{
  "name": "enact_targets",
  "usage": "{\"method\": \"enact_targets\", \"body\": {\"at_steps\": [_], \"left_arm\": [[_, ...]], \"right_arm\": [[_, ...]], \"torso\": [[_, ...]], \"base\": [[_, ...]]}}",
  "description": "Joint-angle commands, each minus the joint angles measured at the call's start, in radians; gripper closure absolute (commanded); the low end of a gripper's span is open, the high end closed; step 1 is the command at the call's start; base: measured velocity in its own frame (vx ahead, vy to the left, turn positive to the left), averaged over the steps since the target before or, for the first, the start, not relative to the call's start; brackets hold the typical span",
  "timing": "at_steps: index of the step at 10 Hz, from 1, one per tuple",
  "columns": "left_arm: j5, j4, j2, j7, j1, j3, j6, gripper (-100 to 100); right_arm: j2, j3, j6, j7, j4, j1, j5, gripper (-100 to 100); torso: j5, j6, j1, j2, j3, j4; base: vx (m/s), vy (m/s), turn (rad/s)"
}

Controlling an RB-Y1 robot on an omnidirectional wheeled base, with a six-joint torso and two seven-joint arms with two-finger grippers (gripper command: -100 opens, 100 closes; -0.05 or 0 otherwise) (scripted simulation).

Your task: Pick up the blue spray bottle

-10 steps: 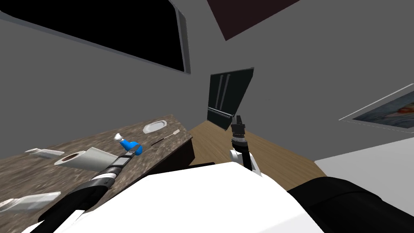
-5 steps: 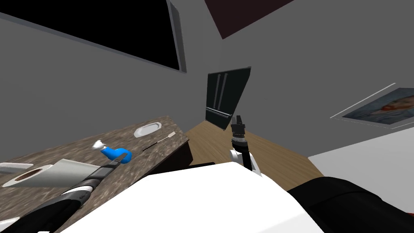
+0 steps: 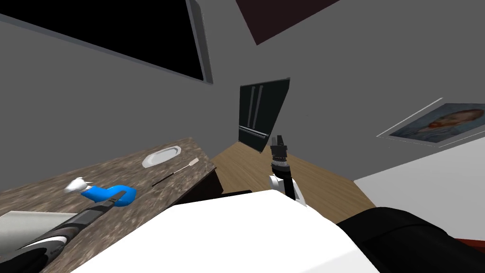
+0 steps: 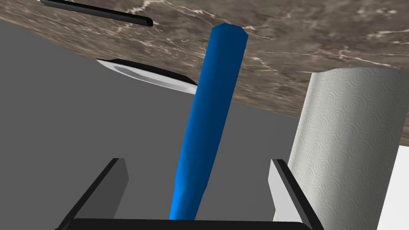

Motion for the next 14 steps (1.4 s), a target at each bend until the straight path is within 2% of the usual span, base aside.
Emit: {"method": "enact_targets", "body": {"at_steps": [1,6,7,8,9,10,11,13,14], "left_arm": [[-0.004,0.006,0.029,-0.011,0.024,0.017,0.036,-100],[-0.003,0.037,0.124,-0.028,0.074,0.057,0.103,-100],[-0.005,0.038,0.111,-0.026,0.065,0.050,0.091,-100],[-0.004,0.040,0.113,-0.027,0.066,0.052,0.092,0],[0.015,0.089,0.128,-0.023,0.057,0.051,0.055,-100],[0.015,0.116,0.128,-0.023,0.057,0.051,0.055,-100],[0.034,0.148,0.143,-0.019,0.049,0.050,0.017,-100],[0.034,0.192,0.143,-0.019,0.049,0.050,0.017,-100],[0.053,0.229,0.157,-0.016,0.041,0.050,-0.021,-100]], "right_arm": [[0.000,0.000,0.000,0.000,0.000,0.000,0.000,0],[0.000,0.000,0.000,0.000,0.000,0.000,0.000,0],[0.000,0.000,0.000,0.000,0.000,0.000,0.000,0],[0.000,0.000,0.000,0.000,0.000,0.000,0.000,0],[0.000,0.000,0.000,0.000,0.000,0.000,0.000,0],[0.000,0.000,0.000,0.000,0.000,0.000,0.000,0],[0.000,0.000,0.000,0.000,0.000,0.000,0.000,0],[0.000,0.000,0.000,0.000,0.000,0.000,0.000,0],[0.000,0.000,0.000,0.000,0.000,0.000,0.000,0]], "torso": [[0.000,0.000,0.000,0.000,0.000,0.000],[0.000,0.000,0.001,0.003,0.002,0.001],[0.000,0.000,0.002,0.003,0.002,0.001],[0.001,0.000,0.003,0.004,0.002,0.001],[0.001,0.000,0.003,0.005,0.003,0.001],[0.001,0.001,0.002,0.006,0.003,0.001],[0.001,0.000,0.001,0.007,0.004,0.002],[0.000,-0.001,0.000,0.008,0.005,0.002],[0.001,-0.001,0.002,0.007,0.004,0.002]], "base": [[0.058,-0.049,-0.057],[0.037,-0.037,-0.047],[0.014,-0.012,-0.008],[0.000,0.000,0.000],[-0.017,-0.037,-0.195],[-0.033,-0.042,-0.118],[-0.048,-0.066,-0.189],[-0.026,-0.038,-0.044],[-0.030,-0.047,-0.161]]}}
